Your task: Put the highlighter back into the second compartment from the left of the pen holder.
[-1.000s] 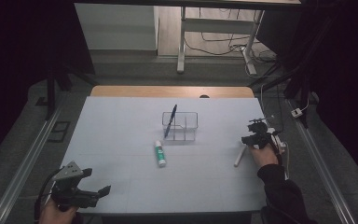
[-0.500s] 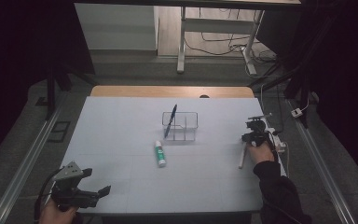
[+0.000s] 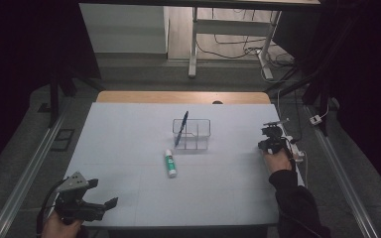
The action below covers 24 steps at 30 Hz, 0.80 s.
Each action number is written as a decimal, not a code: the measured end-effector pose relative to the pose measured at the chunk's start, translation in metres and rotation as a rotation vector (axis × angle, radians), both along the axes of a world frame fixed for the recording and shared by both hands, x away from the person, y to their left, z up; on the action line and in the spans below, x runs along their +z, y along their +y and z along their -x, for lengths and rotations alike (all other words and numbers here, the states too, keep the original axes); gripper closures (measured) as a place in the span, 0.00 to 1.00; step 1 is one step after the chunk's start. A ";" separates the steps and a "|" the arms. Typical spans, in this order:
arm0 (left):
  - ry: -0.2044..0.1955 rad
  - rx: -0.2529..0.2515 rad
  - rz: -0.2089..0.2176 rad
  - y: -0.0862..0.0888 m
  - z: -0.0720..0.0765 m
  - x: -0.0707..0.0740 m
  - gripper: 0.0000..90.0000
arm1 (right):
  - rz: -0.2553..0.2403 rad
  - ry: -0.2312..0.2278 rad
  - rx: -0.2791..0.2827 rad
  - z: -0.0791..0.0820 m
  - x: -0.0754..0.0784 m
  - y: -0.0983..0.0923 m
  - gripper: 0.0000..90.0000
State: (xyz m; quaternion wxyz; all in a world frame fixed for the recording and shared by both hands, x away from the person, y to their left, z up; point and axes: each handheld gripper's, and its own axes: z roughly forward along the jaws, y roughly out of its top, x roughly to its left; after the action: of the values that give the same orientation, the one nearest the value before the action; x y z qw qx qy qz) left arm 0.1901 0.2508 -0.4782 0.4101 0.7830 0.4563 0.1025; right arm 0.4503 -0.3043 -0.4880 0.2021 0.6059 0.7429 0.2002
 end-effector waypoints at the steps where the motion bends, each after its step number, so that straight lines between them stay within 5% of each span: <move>1: 0.000 0.000 0.000 0.000 0.000 0.000 0.02 | 0.000 -0.003 0.005 0.001 0.002 -0.001 0.88; 14: 0.000 0.001 0.000 0.000 0.000 0.000 0.02 | -0.042 -0.140 0.150 0.015 0.028 0.012 0.88; 24: -0.001 0.002 0.001 0.000 0.000 0.000 0.02 | -0.175 -0.281 0.268 0.024 0.059 0.033 0.88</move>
State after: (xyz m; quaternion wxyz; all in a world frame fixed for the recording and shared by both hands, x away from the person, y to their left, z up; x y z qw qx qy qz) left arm 0.1900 0.2512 -0.4782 0.4108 0.7821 0.4570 0.1032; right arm 0.4265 -0.2710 -0.4291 0.2218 0.4831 0.7611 0.3716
